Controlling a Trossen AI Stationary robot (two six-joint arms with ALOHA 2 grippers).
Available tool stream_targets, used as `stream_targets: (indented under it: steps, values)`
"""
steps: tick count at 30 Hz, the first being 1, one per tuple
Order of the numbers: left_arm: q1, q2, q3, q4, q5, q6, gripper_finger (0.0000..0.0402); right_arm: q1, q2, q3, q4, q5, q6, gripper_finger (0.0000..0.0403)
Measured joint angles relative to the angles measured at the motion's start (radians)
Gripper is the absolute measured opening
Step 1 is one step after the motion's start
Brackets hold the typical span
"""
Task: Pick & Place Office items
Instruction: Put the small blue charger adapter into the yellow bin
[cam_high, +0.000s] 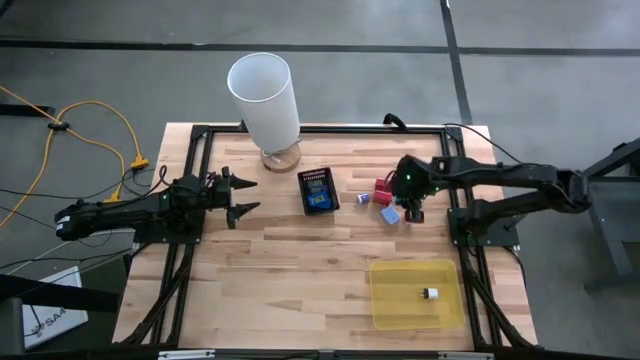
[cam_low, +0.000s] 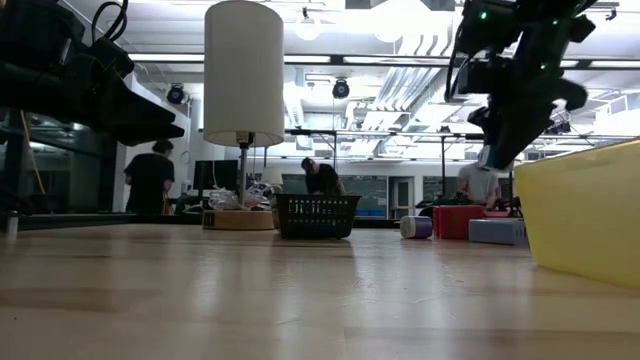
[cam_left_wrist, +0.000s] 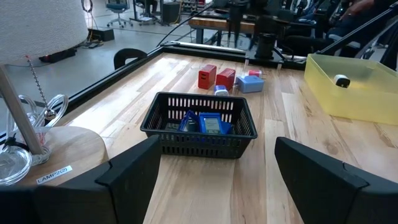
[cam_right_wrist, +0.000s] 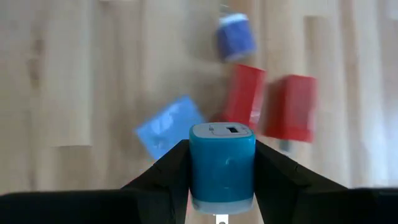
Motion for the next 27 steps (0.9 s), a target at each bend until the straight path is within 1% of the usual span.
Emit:
stream_targets:
  steps: [18, 22, 27]
  values:
    - [0.000, 0.000, 0.000, 0.000, 0.000, 0.000, 0.0308, 0.488, 0.000, 0.000, 0.012, 0.000, 0.246, 0.0133]
    - [0.000, 0.000, 0.000, 0.000, 0.000, 0.000, 0.0308, 0.601, 0.000, 0.000, 0.035, 0.017, 0.325, 0.0133]
    - [0.000, 0.000, 0.000, 0.000, 0.000, 0.000, 0.0308, 0.724, 0.000, 0.000, 0.070, 0.025, 0.384, 0.0133]
